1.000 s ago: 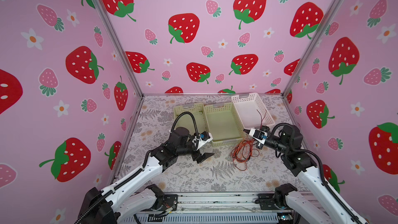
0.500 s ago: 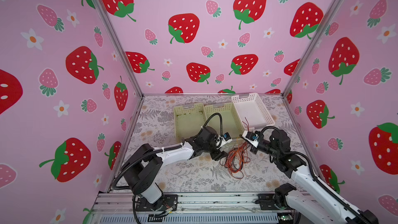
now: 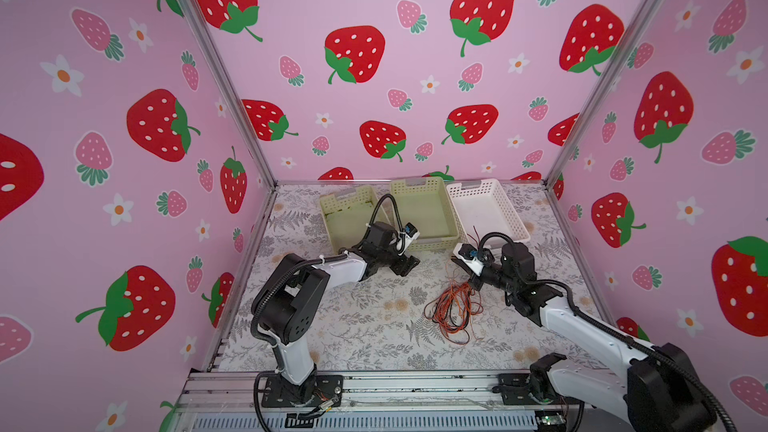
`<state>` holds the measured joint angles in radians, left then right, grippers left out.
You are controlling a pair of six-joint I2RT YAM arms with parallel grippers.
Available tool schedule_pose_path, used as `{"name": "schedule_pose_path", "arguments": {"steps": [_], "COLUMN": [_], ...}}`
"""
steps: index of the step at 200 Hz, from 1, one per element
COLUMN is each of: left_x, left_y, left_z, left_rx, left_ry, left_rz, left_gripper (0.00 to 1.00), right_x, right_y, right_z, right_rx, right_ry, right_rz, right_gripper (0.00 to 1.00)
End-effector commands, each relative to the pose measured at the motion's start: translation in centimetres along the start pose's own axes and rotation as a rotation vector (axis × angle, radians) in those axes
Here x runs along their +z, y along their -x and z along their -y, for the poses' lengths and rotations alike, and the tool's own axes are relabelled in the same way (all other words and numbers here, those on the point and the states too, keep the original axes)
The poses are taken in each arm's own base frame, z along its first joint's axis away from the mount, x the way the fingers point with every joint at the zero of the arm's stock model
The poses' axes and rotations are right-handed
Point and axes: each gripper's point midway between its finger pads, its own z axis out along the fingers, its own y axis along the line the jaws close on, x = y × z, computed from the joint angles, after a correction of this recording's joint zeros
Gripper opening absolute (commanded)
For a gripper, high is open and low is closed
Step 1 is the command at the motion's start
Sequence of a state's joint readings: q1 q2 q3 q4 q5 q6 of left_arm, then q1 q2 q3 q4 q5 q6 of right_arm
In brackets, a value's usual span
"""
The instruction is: Untangle the cables
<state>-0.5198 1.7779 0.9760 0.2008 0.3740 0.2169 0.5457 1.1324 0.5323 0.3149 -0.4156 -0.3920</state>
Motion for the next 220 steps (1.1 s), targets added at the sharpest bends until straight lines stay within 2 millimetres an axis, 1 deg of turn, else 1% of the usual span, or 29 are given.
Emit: {"name": "schedule_pose_path", "arguments": {"steps": [1,18,21,27,33,43,52,58,66,76,81,92,101,115,145,162,177,196,206,220], "left_x": [-2.3,-2.8,-2.8,-2.7,-2.4,-1.8,-1.2,-0.8,-0.4,0.1,0.2,0.5,0.9,1.8,3.8,4.4,4.9,5.0,4.6,3.5], "left_y": [2.7,2.2,2.0,1.8,1.5,1.0,0.5,0.1,-0.3,-0.9,-1.1,-1.4,-1.7,-2.1,-2.8,-3.0,-3.0,-2.7,-2.2,-1.2], "left_z": [5.3,9.1,9.8,11.0,12.1,13.4,14.4,15.0,15.4,15.8,16.1,16.5,16.9,17.3,17.6,17.6,17.5,17.4,17.3,17.3], "left_rx": [0.122,0.135,0.137,0.145,0.150,0.151,0.142,0.129,0.110,0.096,0.093,0.087,0.087,0.088,0.055,0.055,0.063,0.076,0.090,0.118], "left_ry": [-0.230,-0.352,-0.372,-0.404,-0.432,-0.464,-0.489,-0.512,-0.528,-0.533,-0.540,-0.543,-0.549,-0.535,-0.506,-0.490,-0.468,-0.451,-0.443,-0.429], "left_rz": [0.063,0.038,0.029,0.016,-0.005,-0.037,-0.065,-0.082,-0.102,-0.119,-0.125,-0.141,-0.155,-0.180,-0.215,-0.218,-0.214,-0.203,-0.180,-0.139], "left_gripper": [0.73,0.72,0.72,0.72,0.71,0.71,0.71,0.70,0.70,0.70,0.70,0.70,0.70,0.71,0.72,0.70,0.60,0.40,0.26,0.14], "right_x": [-0.1,-0.5,-0.5,-0.7,-0.9,-1.4,-2.0,-2.5,-3.3,-4.3,-5.1,-6.2,-6.9,-7.3,-6.7,-6.4,-6.3,-6.9,-7.3,-7.4], "right_y": [2.6,2.2,2.0,1.8,1.6,1.2,0.9,0.6,0.3,0.0,0.3,0.2,0.0,-0.6,-2.3,-3.0,-3.3,-3.3,-3.3,-3.5], "right_z": [1.6,2.4,2.5,2.6,2.7,2.8,2.9,3.1,3.5,3.9,4.2,4.6,4.8,4.9,4.2,3.9,3.6,4.0,4.1,3.9], "right_rx": [-0.050,-0.040,-0.035,-0.021,-0.001,0.029,0.063,0.089,0.119,0.152,0.163,0.204,0.246,0.321,0.440,0.475,0.485,0.482,0.483,0.503], "right_ry": [-0.062,-0.112,-0.120,-0.132,-0.142,-0.158,-0.183,-0.211,-0.256,-0.313,-0.345,-0.394,-0.420,-0.445,-0.437,-0.427,-0.420,-0.458,-0.472,-0.469], "right_rz": [0.068,0.045,0.038,0.028,0.016,-0.007,-0.021,-0.030,-0.036,-0.038,-0.024,-0.019,-0.022,-0.030,-0.052,-0.063,-0.061,-0.051,-0.044,-0.037], "right_gripper": [0.04,0.11,0.14,0.24,0.26,0.28,0.34,0.40,0.48,0.51,0.57,0.62,0.63,0.63,0.63,0.62,0.61,0.63,0.64,0.66]}}
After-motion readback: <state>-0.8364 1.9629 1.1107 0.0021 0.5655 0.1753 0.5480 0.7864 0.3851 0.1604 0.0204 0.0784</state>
